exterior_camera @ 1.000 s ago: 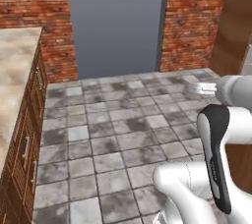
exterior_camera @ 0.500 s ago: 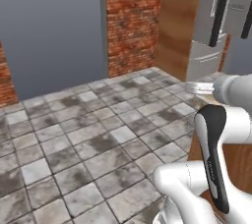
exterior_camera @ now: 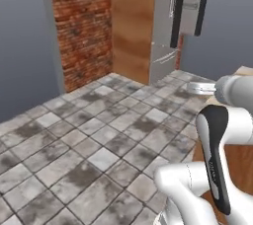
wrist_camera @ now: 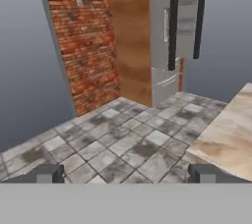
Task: Gather the mushroom and avocado from the fridge and place them on a tray on the dining counter. Then gather the steak and chicken drumstick from the fridge and place them on the other tray.
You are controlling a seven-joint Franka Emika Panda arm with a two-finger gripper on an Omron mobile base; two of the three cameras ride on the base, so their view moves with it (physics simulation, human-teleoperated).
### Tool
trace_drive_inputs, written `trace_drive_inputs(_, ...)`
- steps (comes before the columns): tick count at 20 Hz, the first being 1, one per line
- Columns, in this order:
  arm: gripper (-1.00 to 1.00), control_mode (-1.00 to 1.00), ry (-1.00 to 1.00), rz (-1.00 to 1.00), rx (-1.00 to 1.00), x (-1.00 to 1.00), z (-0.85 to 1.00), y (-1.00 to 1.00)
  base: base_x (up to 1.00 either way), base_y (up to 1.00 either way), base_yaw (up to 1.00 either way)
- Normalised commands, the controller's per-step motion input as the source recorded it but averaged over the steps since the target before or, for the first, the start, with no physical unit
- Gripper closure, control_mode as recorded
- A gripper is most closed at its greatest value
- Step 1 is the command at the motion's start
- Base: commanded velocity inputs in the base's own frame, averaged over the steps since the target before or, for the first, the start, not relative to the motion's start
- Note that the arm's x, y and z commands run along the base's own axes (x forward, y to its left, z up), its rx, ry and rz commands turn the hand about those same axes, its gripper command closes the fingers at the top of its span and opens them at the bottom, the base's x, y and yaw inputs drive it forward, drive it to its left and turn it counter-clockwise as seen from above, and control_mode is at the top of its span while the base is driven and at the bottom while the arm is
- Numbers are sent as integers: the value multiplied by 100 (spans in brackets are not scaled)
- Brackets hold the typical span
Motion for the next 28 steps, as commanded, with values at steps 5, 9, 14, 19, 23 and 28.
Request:
trace_drive_inputs(5,-100,100,0,0,0,0,0,0,88,65,-47)
trace_drive_inputs(9,-100,100,0,0,0,0,0,0,88,64,-47)
trace_drive_inputs(14,-100,100,0,0,0,0,0,0,88,61,-47)
trace_drive_inputs(19,-100,100,0,0,0,0,0,0,99,48,-42)
trace_drive_inputs(23,-100,100,0,0,0,0,0,0,100,9,-33)
trace_drive_inputs(28,-100,100,0,0,0,0,0,0,100,-20,-13)
